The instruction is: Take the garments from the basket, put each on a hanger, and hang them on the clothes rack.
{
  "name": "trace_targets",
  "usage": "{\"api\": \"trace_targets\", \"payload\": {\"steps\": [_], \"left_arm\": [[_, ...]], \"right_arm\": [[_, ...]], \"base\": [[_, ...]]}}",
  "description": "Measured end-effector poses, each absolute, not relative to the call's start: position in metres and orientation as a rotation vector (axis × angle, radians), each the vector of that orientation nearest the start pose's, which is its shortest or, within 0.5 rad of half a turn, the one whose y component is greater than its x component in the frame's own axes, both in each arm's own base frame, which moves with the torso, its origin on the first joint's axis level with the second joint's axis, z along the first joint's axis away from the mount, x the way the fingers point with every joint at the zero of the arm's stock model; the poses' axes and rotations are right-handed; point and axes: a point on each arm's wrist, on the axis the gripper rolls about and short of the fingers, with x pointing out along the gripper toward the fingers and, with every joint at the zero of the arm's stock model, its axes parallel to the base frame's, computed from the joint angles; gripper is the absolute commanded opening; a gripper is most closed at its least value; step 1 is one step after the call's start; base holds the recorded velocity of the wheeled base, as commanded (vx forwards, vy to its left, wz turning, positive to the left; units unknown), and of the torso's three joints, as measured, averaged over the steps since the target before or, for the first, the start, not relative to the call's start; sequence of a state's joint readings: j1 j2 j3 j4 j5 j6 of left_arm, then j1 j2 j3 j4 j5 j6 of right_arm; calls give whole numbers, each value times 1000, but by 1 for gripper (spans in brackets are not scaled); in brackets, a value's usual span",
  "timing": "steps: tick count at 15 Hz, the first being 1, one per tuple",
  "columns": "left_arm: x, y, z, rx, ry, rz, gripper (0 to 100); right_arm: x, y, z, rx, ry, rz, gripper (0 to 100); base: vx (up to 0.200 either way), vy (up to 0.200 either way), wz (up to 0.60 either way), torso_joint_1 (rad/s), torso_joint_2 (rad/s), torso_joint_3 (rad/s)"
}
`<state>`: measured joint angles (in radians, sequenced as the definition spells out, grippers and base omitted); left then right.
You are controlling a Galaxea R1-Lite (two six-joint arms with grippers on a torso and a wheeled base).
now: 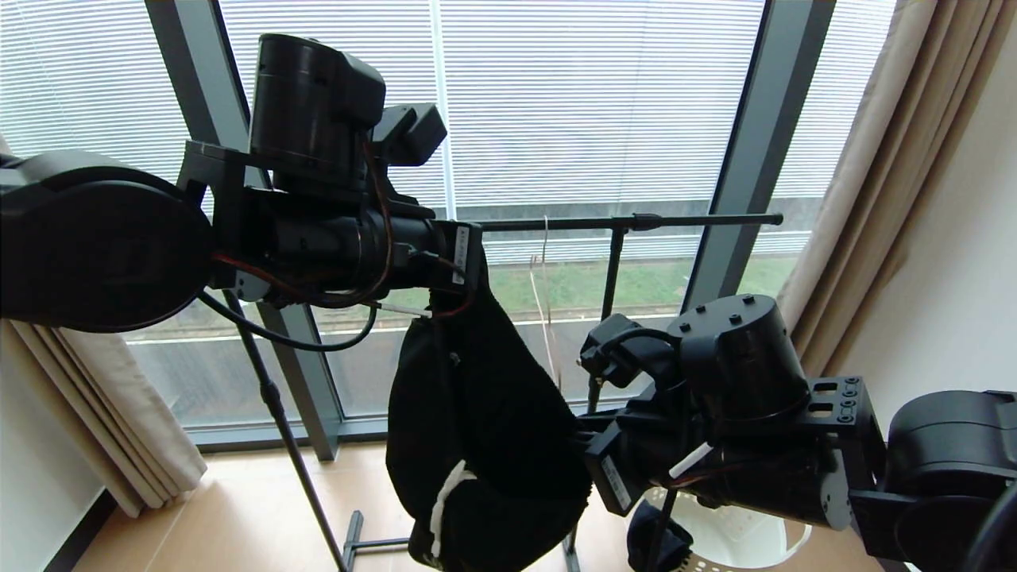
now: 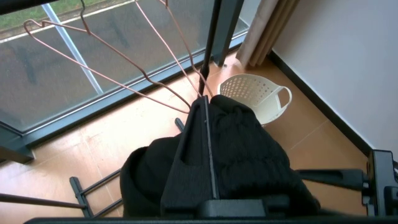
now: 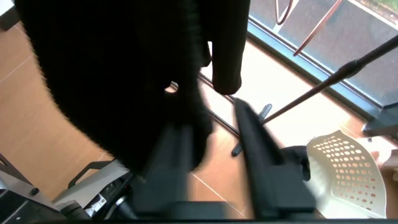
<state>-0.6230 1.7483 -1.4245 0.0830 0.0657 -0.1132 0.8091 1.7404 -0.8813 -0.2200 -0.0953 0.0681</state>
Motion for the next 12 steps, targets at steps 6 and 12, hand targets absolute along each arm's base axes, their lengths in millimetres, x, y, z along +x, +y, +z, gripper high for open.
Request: {"api": "trace_targets", "payload": {"steps": [6, 12], "left_arm": [[265, -187, 255, 99, 464, -539, 100], [226, -152, 216, 264, 569, -666, 100]], "right_arm": [[223, 194, 158, -99, 623, 560, 0], [236, 150, 187, 50, 544, 409, 0]], "base": [[0, 0, 0, 0, 0, 0], [0, 0, 0, 0, 0, 0]]}}
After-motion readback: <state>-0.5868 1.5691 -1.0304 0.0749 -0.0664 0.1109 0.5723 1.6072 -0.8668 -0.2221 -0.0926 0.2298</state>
